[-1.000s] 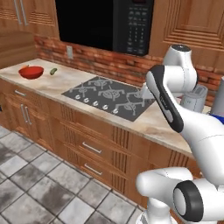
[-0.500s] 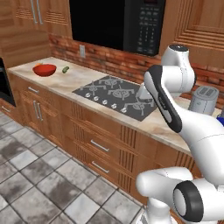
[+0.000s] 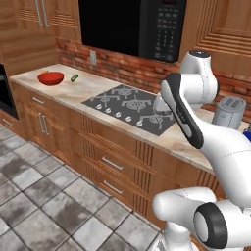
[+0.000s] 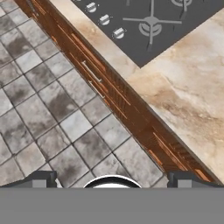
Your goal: Place the two vegetables and bowl onto the tray for setting up a vegetable dip station.
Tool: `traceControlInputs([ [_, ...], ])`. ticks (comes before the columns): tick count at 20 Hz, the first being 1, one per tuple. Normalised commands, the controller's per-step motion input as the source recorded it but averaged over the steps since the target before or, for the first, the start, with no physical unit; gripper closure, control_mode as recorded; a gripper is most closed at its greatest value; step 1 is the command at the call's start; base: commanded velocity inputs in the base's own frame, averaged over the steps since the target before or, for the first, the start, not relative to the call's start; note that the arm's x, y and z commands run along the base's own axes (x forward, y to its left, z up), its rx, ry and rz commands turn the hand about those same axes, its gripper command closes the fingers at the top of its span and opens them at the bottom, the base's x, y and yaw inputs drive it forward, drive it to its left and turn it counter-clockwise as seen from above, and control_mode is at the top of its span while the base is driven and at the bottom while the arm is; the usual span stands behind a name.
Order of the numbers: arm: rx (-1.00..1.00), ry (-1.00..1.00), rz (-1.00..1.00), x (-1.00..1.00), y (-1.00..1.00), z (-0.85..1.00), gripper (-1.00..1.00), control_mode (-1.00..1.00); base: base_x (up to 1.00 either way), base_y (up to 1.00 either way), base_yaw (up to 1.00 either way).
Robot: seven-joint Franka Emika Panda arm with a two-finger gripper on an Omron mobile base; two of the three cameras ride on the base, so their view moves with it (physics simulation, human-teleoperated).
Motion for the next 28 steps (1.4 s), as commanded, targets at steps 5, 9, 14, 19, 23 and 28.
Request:
traceControlInputs([
  [5,0.00,0.00,0.00,0.00,0.00,0.00,-1.00,1.00,0.12,0.20,-0.10],
  [9,0.00,0.00,0.00,0.00,0.00,0.00,-1.00,1.00,0.17,0.27,-0.15],
  [14,0.00,0.00,0.00,0.00,0.00,0.00,-1.00,1.00,0.16,0.32,-0.17],
  [19,0.00,0.00,0.00,0.00,0.00,0.00,-1.00,1.00,0.09,0.44,-0.16],
  [23,0.00,0.00,0.00,0.00,0.00,0.00,-1.00,1.00,0.07,0.47,-0.20],
  [28,0.00,0.00,0.00,0.00,0.00,0.00,-1.00,1.00,0.06,0.57,-0.22],
])
